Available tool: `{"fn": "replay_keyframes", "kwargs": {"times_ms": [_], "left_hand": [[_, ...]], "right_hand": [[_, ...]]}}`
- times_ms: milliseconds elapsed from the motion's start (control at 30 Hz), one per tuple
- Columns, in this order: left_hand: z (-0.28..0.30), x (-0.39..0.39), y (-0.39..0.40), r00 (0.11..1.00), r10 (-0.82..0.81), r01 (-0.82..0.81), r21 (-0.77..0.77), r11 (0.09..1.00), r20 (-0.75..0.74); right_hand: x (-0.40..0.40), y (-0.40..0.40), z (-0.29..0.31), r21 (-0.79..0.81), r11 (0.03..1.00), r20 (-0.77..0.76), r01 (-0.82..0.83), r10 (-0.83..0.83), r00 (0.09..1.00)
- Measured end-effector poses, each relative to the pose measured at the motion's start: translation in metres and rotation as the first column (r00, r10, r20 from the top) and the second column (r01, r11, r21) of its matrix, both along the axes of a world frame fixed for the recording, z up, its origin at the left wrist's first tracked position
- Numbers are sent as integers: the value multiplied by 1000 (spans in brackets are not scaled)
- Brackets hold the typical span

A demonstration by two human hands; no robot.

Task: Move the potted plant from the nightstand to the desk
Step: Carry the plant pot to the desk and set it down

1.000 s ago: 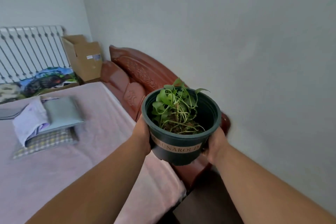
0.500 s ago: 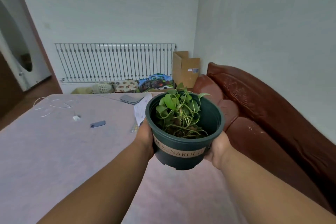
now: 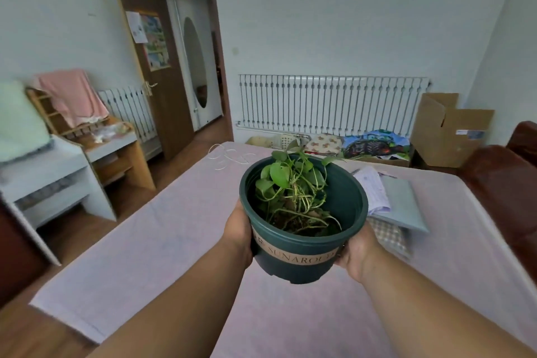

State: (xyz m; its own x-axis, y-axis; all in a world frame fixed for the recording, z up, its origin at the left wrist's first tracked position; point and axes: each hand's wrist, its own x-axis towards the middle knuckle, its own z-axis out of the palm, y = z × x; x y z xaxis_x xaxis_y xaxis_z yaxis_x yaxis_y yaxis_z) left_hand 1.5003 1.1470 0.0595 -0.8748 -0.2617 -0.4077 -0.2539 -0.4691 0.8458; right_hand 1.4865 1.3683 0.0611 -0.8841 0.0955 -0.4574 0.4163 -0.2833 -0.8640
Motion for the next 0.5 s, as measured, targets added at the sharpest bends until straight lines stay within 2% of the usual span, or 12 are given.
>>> {"fn": "replay_keyframes", "kwargs": {"times_ms": [267,500], "left_hand": [[-25,52,-133,956,294,-294,-30,955,-11],[-49,119,-191,825,565,-566,-11,825,-25]], "right_hand": [[-29,-151,-19,19,932,53,-363,361,931],[-23,-236,-39,30,771,60,-636,634,771]]}}
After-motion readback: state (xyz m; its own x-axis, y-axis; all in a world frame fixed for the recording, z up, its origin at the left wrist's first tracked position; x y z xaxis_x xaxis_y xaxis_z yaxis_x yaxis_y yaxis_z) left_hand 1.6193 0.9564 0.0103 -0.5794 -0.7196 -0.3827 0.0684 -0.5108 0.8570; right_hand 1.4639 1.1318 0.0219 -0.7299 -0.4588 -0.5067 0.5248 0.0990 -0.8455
